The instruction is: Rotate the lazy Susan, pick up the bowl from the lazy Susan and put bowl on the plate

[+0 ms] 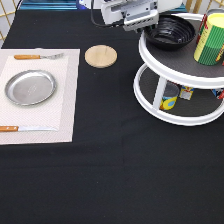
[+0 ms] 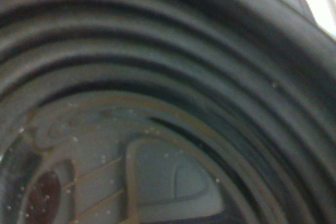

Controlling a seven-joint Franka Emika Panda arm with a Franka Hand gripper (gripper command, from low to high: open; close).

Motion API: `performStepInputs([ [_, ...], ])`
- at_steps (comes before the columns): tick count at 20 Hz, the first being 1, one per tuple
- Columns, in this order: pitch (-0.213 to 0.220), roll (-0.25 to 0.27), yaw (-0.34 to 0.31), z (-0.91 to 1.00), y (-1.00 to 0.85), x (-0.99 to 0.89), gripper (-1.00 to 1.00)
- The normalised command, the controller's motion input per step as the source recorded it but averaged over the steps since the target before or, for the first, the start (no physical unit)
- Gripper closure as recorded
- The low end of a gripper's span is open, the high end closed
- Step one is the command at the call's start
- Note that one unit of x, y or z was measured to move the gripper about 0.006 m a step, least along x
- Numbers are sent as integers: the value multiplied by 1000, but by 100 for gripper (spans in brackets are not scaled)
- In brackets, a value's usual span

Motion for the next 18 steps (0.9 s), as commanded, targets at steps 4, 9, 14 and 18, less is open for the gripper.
performStepInputs([
  [4,-94,-5,-56,82,-116,-218,100],
  [9,17,52,-65,836,-331,-92,100],
  [14,84,116,-79,958,-611,0,100],
  [18,47,22,-82,316,-767,0,100],
])
